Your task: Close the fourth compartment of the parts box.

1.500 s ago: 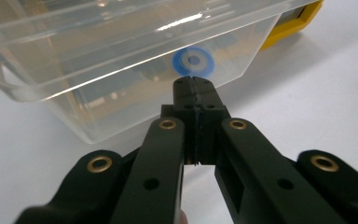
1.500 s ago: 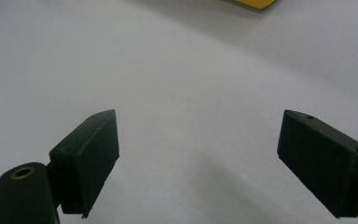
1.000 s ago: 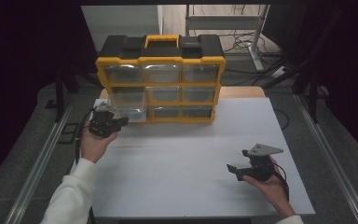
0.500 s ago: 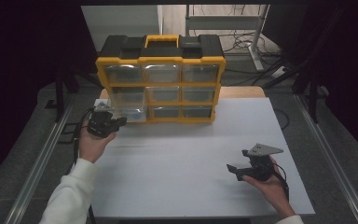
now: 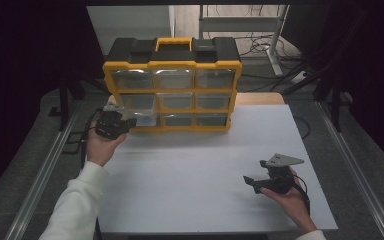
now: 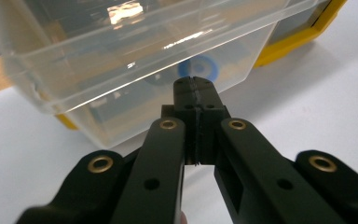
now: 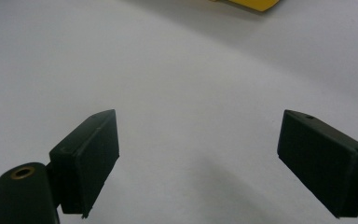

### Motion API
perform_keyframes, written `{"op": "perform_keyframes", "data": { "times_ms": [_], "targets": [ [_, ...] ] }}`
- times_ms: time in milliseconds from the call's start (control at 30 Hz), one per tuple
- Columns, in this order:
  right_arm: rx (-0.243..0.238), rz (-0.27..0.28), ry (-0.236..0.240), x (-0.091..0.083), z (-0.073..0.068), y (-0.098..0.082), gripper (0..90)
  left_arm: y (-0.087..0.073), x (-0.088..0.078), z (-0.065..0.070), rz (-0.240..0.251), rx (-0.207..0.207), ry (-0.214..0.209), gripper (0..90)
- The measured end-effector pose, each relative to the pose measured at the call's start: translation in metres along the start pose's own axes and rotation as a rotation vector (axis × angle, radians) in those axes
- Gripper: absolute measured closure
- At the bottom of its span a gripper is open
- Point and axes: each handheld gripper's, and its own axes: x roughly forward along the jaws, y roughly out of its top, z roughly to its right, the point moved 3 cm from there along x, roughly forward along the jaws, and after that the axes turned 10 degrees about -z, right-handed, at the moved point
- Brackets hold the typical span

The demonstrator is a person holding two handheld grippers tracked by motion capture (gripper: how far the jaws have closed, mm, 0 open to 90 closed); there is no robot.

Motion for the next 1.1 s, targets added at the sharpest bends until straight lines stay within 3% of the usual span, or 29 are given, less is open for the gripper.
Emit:
{"op": "perform_keyframes", "data": {
  "times_ms": [600, 1100],
  "targets": [
    [0.016, 0.014, 0.0, -0.002, 0.004, -0.002, 13.0, 0.013, 0.009, -0.009, -0.005, -0.032, -0.026, 89.9],
    [0.013, 0.014, 0.002, -0.001, 0.003, -0.001, 13.1, 0.025, 0.009, -0.013, 0.0, -0.043, 0.003, 89.9]
  ]
}}
